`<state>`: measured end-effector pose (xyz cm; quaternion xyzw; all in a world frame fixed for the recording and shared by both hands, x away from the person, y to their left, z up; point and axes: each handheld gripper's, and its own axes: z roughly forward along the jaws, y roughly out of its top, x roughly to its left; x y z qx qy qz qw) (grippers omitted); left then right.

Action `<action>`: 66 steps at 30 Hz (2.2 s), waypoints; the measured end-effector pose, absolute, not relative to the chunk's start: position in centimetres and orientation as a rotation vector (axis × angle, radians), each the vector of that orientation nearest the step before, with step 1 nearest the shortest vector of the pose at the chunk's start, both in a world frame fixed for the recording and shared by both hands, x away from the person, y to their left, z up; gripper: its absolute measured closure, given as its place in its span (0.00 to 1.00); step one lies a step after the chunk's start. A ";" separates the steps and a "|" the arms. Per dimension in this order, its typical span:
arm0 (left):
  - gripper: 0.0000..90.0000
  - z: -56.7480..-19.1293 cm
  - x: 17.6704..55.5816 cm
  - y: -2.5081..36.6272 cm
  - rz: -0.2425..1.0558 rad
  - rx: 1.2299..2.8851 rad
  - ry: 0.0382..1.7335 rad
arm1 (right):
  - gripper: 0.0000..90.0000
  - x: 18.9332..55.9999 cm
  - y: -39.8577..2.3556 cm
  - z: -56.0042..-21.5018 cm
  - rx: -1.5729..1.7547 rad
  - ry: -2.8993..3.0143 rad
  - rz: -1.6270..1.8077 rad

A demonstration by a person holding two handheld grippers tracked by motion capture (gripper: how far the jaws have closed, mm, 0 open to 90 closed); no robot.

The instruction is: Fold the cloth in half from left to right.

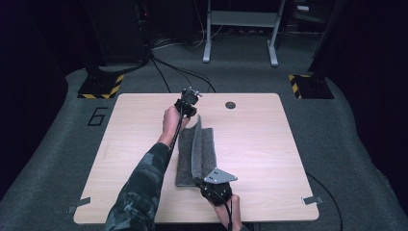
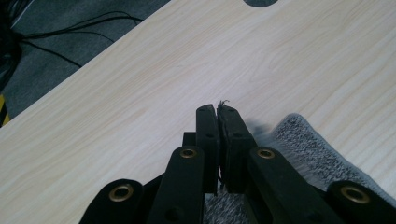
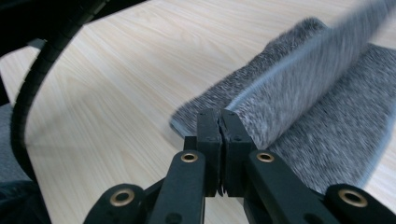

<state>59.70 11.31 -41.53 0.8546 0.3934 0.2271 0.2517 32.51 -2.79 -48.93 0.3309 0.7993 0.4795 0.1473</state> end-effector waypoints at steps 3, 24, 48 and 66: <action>0.97 -42.4 59.8 10.5 0.591 2.339 1.062 | 0.98 32.5 -3.5 -49.5 0.973 2.302 1.351; 0.42 -49.3 55.2 13.8 0.484 2.433 1.122 | 0.96 31.8 -6.5 -51.2 1.086 2.329 1.222; 0.26 -50.3 48.8 17.4 0.531 2.385 1.084 | 0.43 40.2 -7.1 -51.6 1.179 2.353 0.951; 0.17 -49.6 46.4 18.1 0.470 2.287 1.032 | 0.26 39.0 -8.8 -51.7 1.230 2.293 0.966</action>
